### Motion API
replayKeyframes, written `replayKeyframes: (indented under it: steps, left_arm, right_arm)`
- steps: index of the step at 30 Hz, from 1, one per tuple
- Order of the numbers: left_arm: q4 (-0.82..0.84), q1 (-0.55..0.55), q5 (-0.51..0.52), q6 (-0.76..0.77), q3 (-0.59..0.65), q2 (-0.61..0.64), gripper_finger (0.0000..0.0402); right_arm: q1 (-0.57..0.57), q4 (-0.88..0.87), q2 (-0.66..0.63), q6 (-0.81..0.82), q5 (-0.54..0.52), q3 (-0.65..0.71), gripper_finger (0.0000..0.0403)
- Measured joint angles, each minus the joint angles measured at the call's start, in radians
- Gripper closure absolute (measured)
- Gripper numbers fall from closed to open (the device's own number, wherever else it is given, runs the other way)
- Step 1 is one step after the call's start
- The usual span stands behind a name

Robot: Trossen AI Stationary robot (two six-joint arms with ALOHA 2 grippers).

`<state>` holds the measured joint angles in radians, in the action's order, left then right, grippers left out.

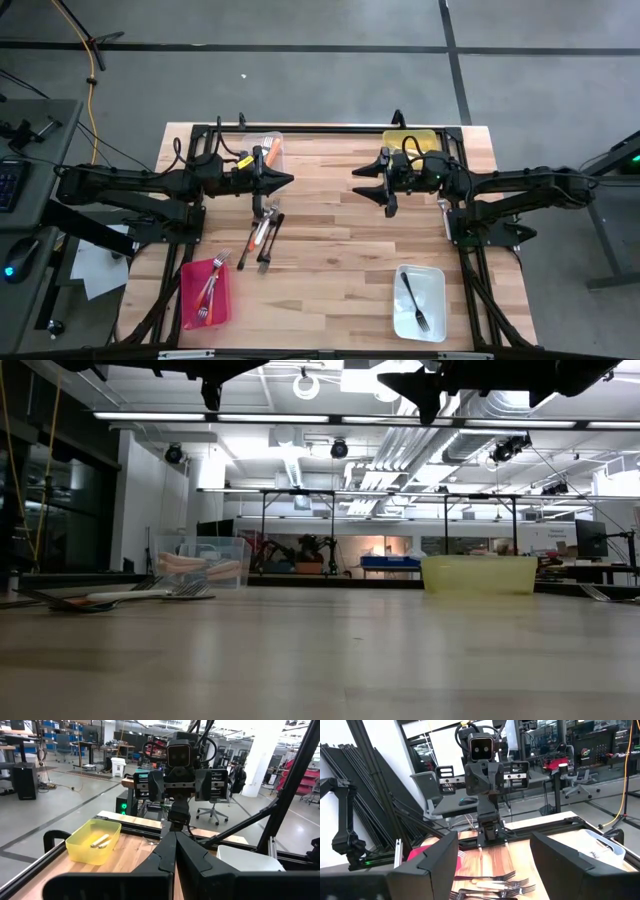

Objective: Sort silverware by color (type)
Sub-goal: Put the black fork into the white bin

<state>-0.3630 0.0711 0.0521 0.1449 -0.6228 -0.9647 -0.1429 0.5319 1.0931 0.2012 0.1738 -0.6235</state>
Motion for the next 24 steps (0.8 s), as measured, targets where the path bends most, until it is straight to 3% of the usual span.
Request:
replayKeyframes:
  steps: [12,15,21,24]
  left_arm:
    - [0.0,0.0,0.0,-0.015,0.0,0.0,0.0401]
    - [0.0,0.0,0.0,-0.018,0.0,0.0,0.0401]
    - [0.0,0.0,0.001,-0.018,0.0,0.0,0.0401]
    - [0.0,0.0,0.002,-0.018,0.0,0.0,0.0401]
  right_arm:
    - [0.0,-0.019,0.0,0.005,0.0,-0.002,0.0186]
    - [0.0,-0.019,0.0,0.026,-0.009,-0.002,0.023]
    - [-0.002,-0.019,0.0,0.003,-0.009,-0.002,0.0382]
    - [-0.002,-0.019,0.0,0.004,-0.008,-0.002,0.0384]
